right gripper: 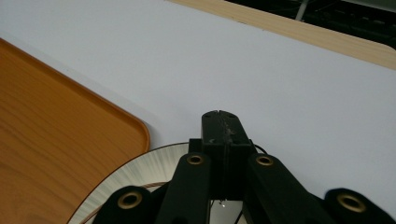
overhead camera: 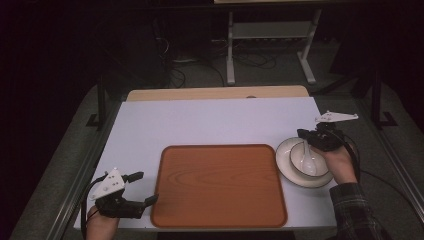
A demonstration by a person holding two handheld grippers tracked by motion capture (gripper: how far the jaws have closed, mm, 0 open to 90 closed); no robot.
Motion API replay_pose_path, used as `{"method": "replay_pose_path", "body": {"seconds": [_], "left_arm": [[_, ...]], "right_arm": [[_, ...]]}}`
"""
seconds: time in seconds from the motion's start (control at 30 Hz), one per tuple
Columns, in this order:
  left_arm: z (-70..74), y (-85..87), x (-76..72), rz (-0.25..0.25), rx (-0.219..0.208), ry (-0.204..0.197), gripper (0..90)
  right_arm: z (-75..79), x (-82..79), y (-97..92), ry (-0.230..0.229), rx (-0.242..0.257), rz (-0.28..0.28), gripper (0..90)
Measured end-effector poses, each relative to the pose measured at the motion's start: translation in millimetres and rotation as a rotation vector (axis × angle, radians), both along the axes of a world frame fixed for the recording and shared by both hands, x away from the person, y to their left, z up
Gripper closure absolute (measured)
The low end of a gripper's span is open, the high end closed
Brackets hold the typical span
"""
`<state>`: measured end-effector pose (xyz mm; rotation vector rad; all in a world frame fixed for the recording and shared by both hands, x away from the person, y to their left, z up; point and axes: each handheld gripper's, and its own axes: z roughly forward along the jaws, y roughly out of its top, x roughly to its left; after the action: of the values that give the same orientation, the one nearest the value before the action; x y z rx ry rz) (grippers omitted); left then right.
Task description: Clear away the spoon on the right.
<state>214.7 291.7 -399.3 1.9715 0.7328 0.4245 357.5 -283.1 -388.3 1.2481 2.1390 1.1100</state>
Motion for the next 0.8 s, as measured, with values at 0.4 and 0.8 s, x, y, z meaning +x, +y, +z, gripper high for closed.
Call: {"method": "replay_pose_path", "body": {"seconds": [0.4,0.8], "left_arm": [[0.3,0.6,-0.3,0.001,-0.001,0.0,13.0],[0.3,1.2,-0.4,0.003,-0.003,0.001,13.1]], "right_arm": [[-1.6,-2.5,-13.0,0.006,-0.011,-0.072,90.0],[-0.9,-8.6,-27.1,0.008,-0.008,-0.116,90.0]]}}
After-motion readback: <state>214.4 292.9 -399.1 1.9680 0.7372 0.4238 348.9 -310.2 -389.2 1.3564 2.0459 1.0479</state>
